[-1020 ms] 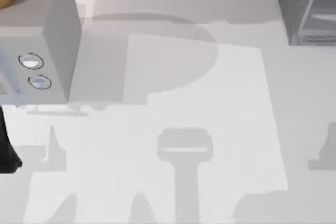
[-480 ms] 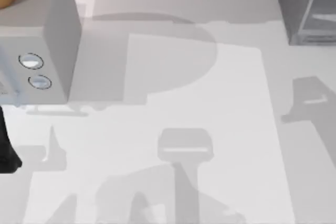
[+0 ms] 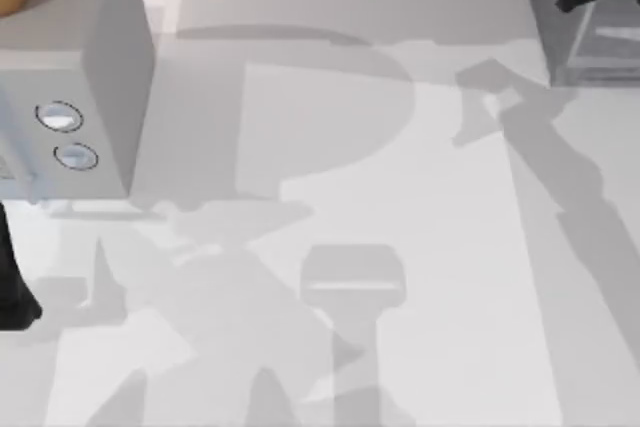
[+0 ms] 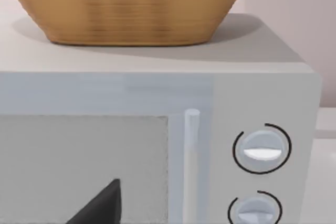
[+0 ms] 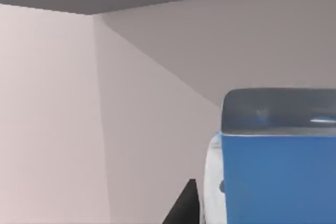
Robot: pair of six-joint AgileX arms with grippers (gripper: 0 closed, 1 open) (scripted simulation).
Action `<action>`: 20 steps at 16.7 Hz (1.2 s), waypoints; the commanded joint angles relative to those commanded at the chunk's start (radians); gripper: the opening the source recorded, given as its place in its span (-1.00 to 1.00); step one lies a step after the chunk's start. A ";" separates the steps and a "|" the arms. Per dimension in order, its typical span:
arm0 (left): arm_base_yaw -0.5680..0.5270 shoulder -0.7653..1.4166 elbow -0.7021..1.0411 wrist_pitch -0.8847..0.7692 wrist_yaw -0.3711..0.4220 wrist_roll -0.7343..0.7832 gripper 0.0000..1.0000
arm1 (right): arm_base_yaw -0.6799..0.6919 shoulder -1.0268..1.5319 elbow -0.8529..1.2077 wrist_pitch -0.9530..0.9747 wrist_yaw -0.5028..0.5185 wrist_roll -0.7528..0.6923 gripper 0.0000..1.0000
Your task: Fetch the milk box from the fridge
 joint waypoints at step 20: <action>0.000 0.000 0.000 0.000 0.000 0.000 1.00 | 0.125 0.810 0.182 0.298 -0.167 -0.146 -1.00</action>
